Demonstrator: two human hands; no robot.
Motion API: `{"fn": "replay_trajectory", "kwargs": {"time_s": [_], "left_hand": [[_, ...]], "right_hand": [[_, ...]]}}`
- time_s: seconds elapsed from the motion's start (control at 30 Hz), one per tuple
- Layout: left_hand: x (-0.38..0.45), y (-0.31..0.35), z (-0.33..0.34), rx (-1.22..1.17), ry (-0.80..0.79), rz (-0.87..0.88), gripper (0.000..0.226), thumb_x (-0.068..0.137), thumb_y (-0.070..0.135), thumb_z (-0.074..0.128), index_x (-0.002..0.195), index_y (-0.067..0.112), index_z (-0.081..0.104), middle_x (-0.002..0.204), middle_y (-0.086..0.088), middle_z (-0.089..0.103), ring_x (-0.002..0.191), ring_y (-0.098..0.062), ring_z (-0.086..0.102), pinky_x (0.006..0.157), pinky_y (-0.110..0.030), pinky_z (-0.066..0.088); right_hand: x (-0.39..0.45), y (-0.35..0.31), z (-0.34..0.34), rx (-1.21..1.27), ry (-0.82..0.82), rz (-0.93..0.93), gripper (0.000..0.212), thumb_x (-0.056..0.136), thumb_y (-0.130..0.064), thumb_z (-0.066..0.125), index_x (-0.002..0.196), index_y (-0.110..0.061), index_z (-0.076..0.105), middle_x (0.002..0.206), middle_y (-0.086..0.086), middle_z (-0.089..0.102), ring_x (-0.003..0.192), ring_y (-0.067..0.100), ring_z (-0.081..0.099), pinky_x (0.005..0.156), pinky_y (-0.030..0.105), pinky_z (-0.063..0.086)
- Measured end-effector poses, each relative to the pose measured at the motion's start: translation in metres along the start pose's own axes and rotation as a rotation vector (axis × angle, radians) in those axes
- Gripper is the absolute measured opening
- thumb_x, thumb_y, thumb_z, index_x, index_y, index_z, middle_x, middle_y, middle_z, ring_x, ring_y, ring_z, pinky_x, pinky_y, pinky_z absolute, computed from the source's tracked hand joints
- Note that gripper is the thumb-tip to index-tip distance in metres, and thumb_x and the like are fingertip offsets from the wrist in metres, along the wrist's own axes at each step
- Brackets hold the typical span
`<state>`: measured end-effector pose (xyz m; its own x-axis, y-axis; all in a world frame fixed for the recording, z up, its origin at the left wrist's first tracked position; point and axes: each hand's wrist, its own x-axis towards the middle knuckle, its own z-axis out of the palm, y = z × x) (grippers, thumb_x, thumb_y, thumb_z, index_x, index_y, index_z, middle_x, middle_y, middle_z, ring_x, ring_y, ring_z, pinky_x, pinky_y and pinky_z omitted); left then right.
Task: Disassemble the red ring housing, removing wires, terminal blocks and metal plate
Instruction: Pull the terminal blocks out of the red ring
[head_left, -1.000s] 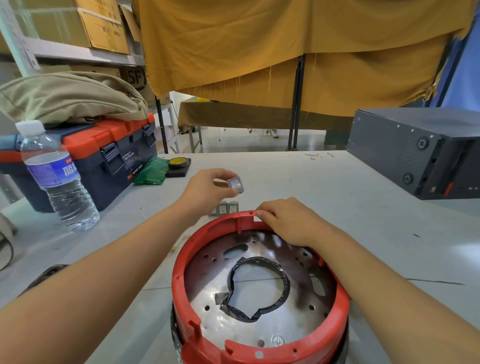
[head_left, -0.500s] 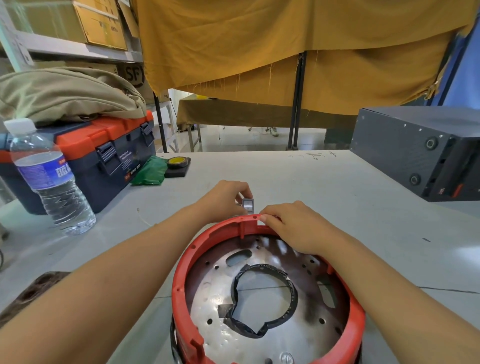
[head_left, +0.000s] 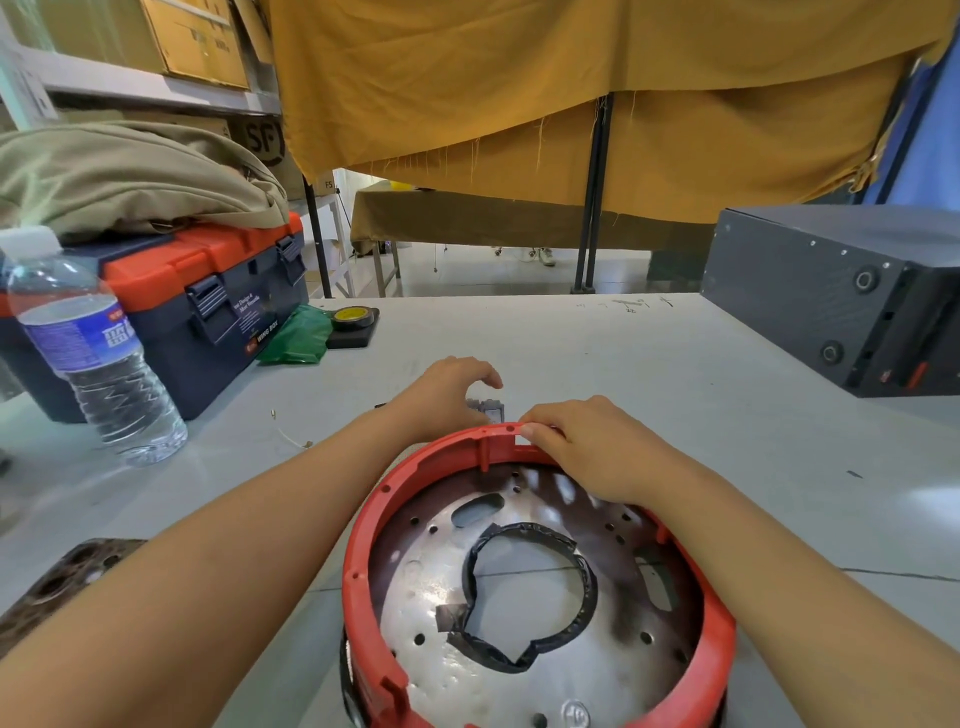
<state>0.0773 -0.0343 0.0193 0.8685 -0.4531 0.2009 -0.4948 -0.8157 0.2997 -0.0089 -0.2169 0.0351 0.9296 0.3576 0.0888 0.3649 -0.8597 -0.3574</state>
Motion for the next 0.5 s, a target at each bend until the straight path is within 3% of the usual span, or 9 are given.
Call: {"fn": "replay_trajectory", "kwargs": {"time_s": [0.17,0.3,0.5], "left_hand": [[-0.019,0.010,-0.024,-0.158,0.069,-0.056,0.027,0.084,0.027,0.069,0.109,0.018,0.064,0.115,0.001,0.064,0.110,-0.014,0.057,0.094,-0.026,0.043],[-0.044,0.022,-0.041,-0.280,-0.054,-0.149,0.021,0.085,0.042,0.064,0.095,0.024,0.070,0.094,0.011,0.068,0.092,-0.008,0.062,0.085,-0.027,0.048],[-0.082,0.031,-0.047,-0.114,-0.187,-0.191,0.026,0.085,0.045,0.062,0.097,0.023,0.070,0.095,0.002,0.068,0.089,-0.015,0.061,0.081,-0.030,0.049]], "right_hand": [[0.000,-0.001,0.000,-0.011,0.006,0.003,0.035,0.102,-0.040,0.034,0.110,-0.022,0.063,0.103,0.005,0.065,0.097,0.025,0.055,0.086,0.045,0.048],[-0.001,-0.001,0.000,-0.036,0.036,0.044,0.037,0.099,-0.047,0.037,0.096,-0.017,0.058,0.092,0.005,0.062,0.090,0.026,0.056,0.077,0.039,0.048],[-0.006,-0.004,-0.001,-0.130,0.120,0.083,0.041,0.096,-0.053,0.039,0.082,-0.018,0.054,0.081,0.003,0.055,0.082,0.026,0.055,0.064,0.031,0.038]]}}
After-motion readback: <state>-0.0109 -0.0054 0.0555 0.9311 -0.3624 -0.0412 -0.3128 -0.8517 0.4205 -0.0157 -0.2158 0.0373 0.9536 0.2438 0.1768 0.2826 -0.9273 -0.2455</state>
